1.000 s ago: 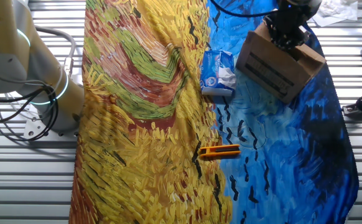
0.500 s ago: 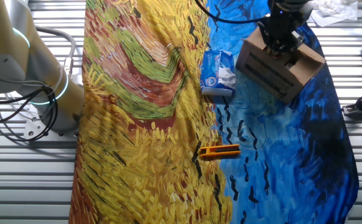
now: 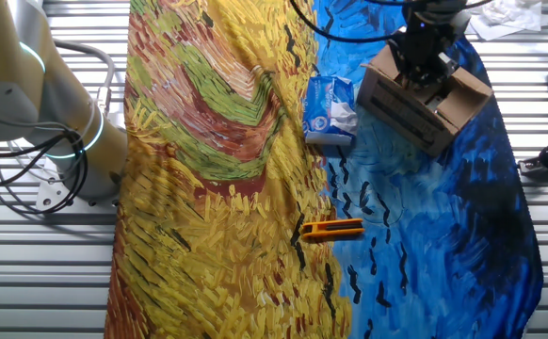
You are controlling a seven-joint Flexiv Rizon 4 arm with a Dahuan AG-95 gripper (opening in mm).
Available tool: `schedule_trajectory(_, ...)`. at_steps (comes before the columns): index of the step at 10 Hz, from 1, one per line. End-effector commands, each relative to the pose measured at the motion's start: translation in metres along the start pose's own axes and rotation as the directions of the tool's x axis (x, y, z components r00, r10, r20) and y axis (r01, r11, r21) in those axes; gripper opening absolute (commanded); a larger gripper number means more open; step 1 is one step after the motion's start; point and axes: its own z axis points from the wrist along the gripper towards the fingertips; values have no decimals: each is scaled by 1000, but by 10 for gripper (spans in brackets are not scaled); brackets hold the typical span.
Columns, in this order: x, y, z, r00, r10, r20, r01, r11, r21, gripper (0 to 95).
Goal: Open a box
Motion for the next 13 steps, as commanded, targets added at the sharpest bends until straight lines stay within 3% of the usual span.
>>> schedule_trajectory(1, 1, -1, 3, 1000, -6, 2, 6, 1000, 4, 0)
schedule_trajectory(13, 7, -5, 24, 1000, -25, 17, 25, 999, 25, 0)
